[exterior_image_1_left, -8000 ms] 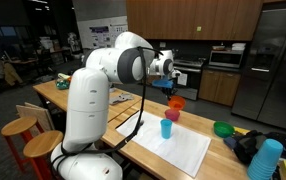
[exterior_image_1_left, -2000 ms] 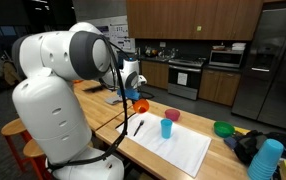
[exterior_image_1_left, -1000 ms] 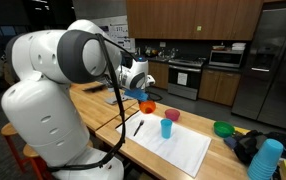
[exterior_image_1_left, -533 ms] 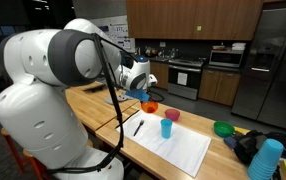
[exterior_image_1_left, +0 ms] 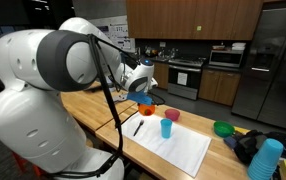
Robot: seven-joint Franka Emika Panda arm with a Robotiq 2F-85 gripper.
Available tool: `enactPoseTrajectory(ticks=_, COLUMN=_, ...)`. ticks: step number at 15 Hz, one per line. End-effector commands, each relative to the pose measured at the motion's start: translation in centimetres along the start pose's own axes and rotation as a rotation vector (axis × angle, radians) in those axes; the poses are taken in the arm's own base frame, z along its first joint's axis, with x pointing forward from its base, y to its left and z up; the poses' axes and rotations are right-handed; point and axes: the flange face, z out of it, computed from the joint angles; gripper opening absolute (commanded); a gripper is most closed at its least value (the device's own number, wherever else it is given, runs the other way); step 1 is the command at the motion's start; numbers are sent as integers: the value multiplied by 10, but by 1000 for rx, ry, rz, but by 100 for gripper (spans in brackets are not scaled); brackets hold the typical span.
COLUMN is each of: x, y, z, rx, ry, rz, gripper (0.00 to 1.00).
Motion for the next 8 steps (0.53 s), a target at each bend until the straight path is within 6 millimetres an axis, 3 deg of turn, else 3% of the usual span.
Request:
enactPoseTrajectory(ticks=1, x=-57, y=17, z=-25, rx=121, ry=-29, rz=-113, gripper=1)
enactPoseTrajectory(ticks=4, x=-103, y=37, z=-27, rx=144, ry=-94, rz=-154, gripper=1)
enactPoseTrajectory(ticks=5, x=-66, y=32, z=-12, rx=124, ry=-104, rz=-122, gripper=4)
enactPoseTrajectory(ticks=8, x=-101, y=43, z=-21, rx=145, ry=-101, rz=-129, gripper=4)
